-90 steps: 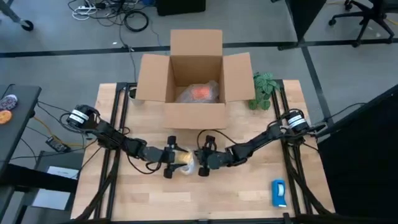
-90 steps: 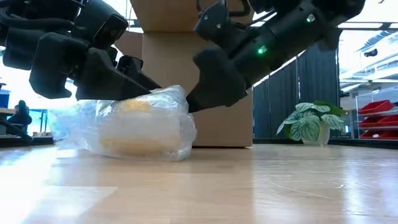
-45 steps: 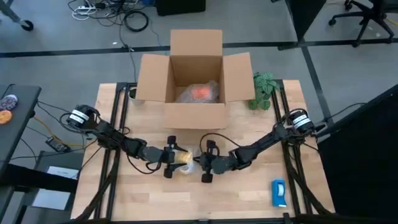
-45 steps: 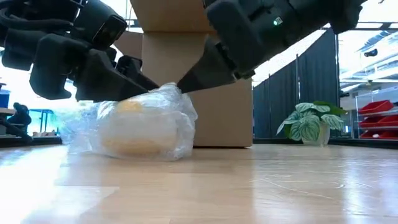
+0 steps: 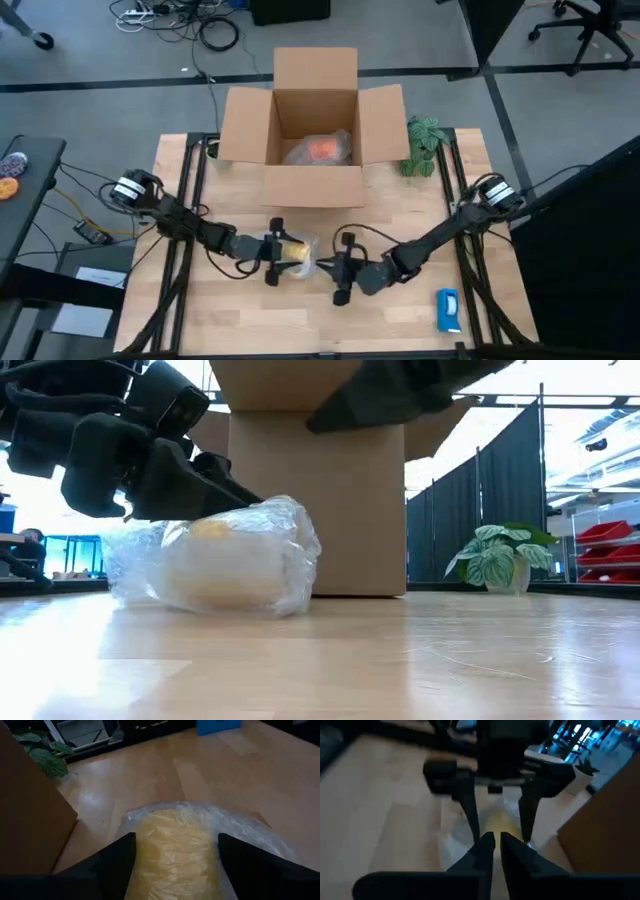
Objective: Wrap mug
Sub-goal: Put the wrapped yellow mug into the box
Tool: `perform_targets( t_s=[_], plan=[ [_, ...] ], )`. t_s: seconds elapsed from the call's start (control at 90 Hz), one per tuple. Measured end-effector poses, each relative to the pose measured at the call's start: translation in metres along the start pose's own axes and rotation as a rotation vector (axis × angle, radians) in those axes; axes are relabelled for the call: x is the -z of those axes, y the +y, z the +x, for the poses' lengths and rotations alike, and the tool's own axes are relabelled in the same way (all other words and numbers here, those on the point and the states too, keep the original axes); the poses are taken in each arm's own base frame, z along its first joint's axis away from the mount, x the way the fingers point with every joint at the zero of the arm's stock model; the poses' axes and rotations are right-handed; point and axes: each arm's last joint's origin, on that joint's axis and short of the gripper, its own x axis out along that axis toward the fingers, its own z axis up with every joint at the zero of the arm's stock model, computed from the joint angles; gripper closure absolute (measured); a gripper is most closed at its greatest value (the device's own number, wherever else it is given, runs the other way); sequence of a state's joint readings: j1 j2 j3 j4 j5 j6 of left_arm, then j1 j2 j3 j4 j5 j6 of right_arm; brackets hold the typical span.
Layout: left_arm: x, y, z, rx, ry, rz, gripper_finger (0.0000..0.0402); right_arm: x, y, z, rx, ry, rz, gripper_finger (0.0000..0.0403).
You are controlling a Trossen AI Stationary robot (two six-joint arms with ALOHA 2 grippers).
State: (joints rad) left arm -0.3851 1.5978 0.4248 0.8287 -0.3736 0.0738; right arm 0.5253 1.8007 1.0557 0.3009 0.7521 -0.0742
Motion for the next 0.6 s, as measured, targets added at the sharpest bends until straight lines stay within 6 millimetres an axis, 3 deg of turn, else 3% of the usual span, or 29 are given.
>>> perform_targets(
  t_s=[0.178,0.356,0.6],
  plan=[
    [-0.003,0.000,0.000,0.019,-0.036,-0.038,0.0140,-0.007,0.001,0.004,-0.045,-0.029,-0.232,0.0335],
    [-0.002,0.000,0.000,0.012,-0.010,-0.082,0.0140,-0.002,-0.013,0.017,-0.041,0.007,-0.357,0.0276],
    [-0.002,-0.001,0.000,0.032,-0.007,-0.111,0.0142,0.021,-0.033,0.032,-0.099,0.168,-0.612,0.0205]
  ],
)
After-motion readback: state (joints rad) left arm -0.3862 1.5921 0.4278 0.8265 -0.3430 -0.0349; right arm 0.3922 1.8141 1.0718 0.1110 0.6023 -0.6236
